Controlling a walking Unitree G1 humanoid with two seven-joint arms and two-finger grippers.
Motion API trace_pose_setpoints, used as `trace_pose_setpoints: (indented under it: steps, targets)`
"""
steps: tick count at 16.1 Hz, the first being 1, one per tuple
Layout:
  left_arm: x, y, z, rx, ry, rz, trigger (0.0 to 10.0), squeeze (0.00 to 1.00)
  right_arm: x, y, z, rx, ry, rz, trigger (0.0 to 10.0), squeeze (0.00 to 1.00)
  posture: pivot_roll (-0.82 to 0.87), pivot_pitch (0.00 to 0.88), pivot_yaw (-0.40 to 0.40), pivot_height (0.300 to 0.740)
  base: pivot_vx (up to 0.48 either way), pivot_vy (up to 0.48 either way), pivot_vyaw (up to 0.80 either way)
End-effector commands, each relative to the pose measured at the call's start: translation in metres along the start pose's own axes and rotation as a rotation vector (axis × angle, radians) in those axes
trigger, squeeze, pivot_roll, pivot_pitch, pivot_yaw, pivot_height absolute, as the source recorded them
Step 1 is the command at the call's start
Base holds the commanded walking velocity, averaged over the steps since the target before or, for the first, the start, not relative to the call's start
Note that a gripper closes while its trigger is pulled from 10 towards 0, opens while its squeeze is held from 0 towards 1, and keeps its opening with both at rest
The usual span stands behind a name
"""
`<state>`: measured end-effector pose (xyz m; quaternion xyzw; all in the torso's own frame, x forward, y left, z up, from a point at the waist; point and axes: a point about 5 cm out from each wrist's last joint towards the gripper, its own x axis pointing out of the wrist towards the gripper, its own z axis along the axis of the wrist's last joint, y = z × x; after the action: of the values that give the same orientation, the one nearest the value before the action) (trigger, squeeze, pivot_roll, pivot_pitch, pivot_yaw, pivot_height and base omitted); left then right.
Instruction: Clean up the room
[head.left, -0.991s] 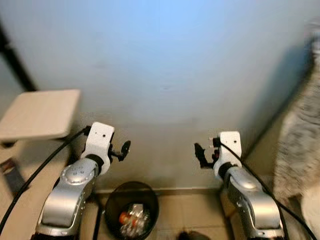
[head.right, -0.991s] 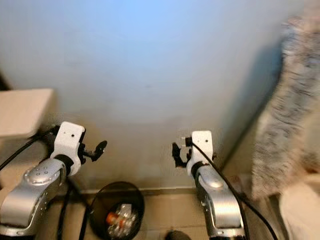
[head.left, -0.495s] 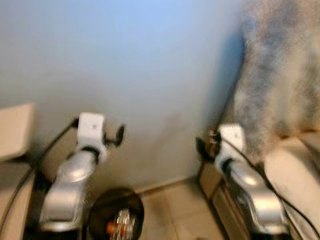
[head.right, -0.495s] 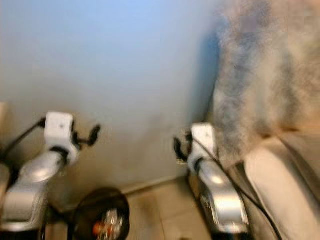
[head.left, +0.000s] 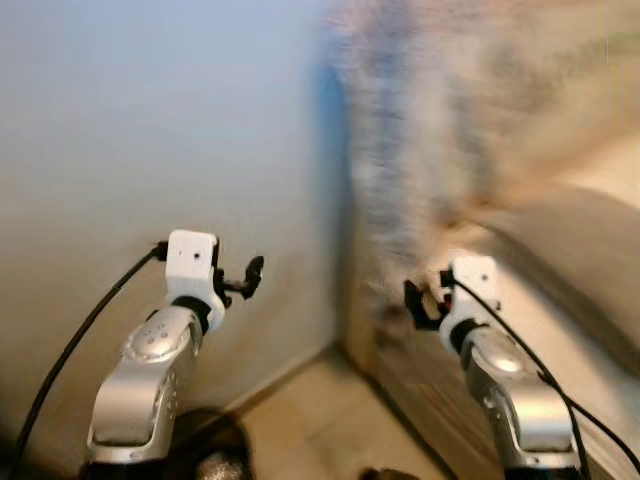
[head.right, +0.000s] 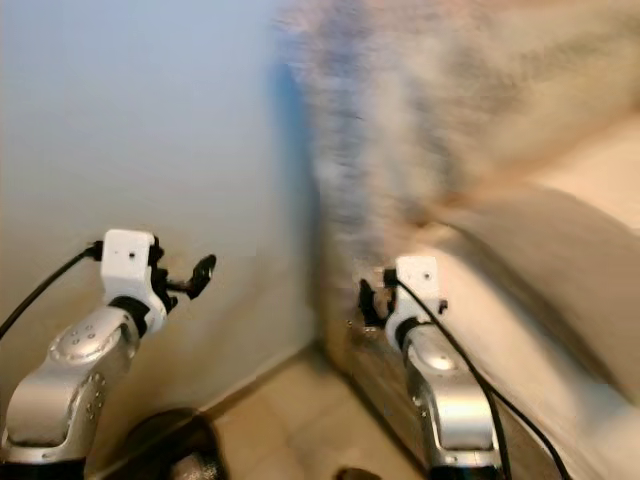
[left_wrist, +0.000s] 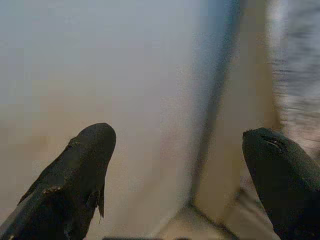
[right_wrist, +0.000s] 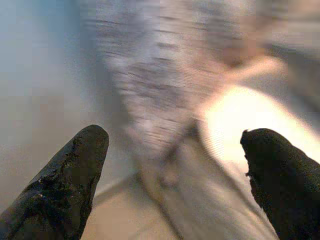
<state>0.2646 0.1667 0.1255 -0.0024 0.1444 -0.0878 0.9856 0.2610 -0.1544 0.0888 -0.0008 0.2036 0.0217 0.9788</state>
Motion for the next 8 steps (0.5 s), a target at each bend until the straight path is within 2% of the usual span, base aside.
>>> trace_pose_setpoints:
  steps: [1, 2, 5, 6, 8]
  targets:
    - [-0.0018, 0.0046, 0.0019, -0.004, 0.009, 0.003, 10.0, 1.0, -0.0006, 0.0028, 0.0019, 0.009, -0.004, 0.007, 10.0, 1.0, 0.05, 0.0, 0.036, 0.74, 0.0, 0.0, -0.75]
    - [-0.0032, 0.0083, -0.003, 0.041, 0.065, 0.011, 10.0, 1.0, -0.0004, 0.0027, 0.0045, 0.01, -0.018, 0.01, 10.0, 1.0, 0.05, 0.0, 0.035, 0.74, 0.0, 0.0, -0.75]
    - [-0.0038, 0.0123, -0.0047, 0.065, 0.096, 0.009, 10.0, 1.0, -0.0001, 0.0025, 0.0063, 0.035, -0.016, 0.007, 10.0, 1.0, 0.05, 0.0, 0.034, 0.74, 0.0, 0.0, -0.75]
    - [-0.0047, 0.0112, -0.0047, 0.032, 0.102, 0.002, 10.0, 1.0, -0.0002, 0.0034, 0.0053, 0.041, -0.013, 0.009, 10.0, 1.0, 0.05, 0.0, 0.032, 0.74, 0.0, 0.0, -0.74]
    - [-0.0046, 0.0089, -0.0039, 0.029, 0.102, -0.017, 10.0, 1.0, 0.0, 0.0042, 0.0049, 0.033, -0.014, 0.013, 10.0, 1.0, 0.05, 0.0, 0.032, 0.74, 0.0, 0.0, -0.74]
